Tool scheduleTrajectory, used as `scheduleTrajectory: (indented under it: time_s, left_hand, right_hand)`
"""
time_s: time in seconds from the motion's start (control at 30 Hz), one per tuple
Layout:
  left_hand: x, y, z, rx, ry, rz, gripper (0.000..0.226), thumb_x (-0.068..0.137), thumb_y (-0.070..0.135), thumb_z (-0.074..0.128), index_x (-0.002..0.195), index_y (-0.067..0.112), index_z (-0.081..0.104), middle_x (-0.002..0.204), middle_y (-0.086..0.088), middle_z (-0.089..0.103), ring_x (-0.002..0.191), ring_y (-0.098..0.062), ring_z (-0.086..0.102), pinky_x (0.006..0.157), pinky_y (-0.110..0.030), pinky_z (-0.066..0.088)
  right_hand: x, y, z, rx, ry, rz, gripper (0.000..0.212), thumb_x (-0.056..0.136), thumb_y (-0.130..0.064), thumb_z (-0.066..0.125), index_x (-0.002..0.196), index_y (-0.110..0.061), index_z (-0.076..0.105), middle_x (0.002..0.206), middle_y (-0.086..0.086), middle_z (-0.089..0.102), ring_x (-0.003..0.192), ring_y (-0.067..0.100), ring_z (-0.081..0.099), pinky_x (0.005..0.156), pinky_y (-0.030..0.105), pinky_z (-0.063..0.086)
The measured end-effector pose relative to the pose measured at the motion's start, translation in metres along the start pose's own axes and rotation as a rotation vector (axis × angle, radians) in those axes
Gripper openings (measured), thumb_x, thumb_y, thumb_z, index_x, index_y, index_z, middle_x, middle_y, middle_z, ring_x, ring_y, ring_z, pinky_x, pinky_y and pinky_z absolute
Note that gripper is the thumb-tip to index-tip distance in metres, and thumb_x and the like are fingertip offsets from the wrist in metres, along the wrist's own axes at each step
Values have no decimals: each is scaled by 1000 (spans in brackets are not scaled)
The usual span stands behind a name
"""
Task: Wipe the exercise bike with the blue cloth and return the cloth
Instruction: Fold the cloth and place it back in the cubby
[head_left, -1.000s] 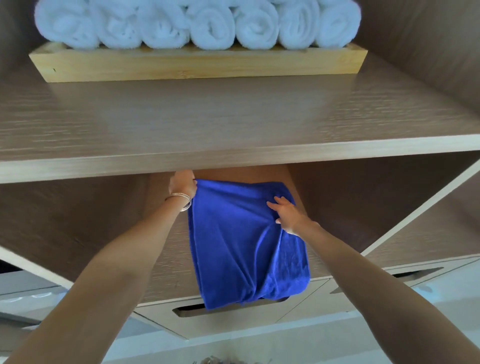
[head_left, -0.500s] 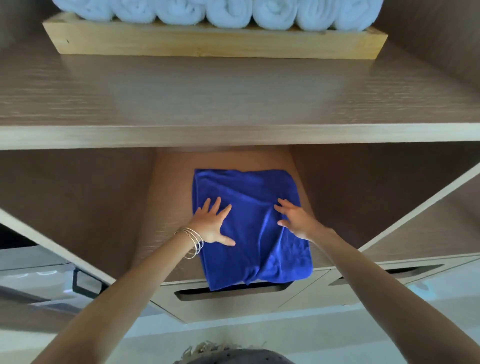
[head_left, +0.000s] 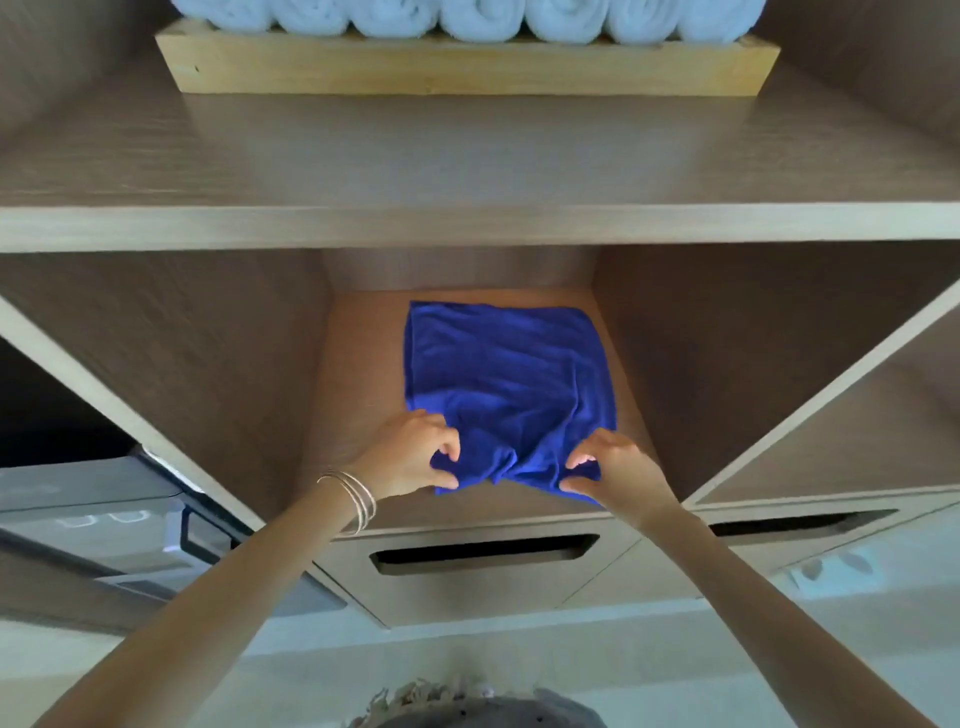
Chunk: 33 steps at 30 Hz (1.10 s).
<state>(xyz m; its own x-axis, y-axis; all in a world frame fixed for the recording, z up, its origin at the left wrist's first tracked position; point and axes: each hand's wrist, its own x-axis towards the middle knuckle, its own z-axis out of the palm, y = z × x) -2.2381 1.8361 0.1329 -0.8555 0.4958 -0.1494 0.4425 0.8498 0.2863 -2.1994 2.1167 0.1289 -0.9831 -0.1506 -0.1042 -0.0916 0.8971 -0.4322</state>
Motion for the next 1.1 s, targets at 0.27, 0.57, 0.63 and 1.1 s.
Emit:
scheduleTrajectory:
  time_s: [0.27, 0.57, 0.63, 1.1]
  left_hand:
    - [-15, -8, 1, 346, 38, 53, 13, 83, 33, 63, 94, 26, 62, 100, 9, 61, 106, -15, 50, 88, -29, 30]
    - [-34, -15, 1, 304, -24, 16, 29, 84, 41, 63, 109, 25, 60, 115, 7, 55, 113, -16, 47, 95, -30, 31]
    - [-31, -8, 7, 152, 7, 84, 33, 82, 40, 67, 108, 22, 60, 114, 5, 54, 107, -16, 46, 93, -27, 35]
    - [-42, -8, -12, -218, -275, -62, 9, 94, 17, 52, 96, 12, 59, 86, 7, 54, 78, -11, 49, 72, -22, 38]
  right_hand:
    - [-13, 22, -14, -201, -52, 50, 11, 80, -27, 67, 91, -24, 67, 100, -6, 60, 100, 15, 55, 76, 27, 41]
    - [-18, 19, -17, -326, -155, -16, 25, 82, -27, 63, 106, -24, 59, 113, -5, 54, 112, 16, 47, 85, 30, 46]
    - [-21, 20, -16, -325, -114, -116, 30, 81, -29, 65, 109, -23, 56, 115, -6, 52, 114, 14, 44, 86, 28, 45]
    - [-31, 8, -35, -116, -182, -240, 29, 94, -9, 45, 113, -19, 64, 106, -1, 60, 96, 14, 57, 82, 25, 42]
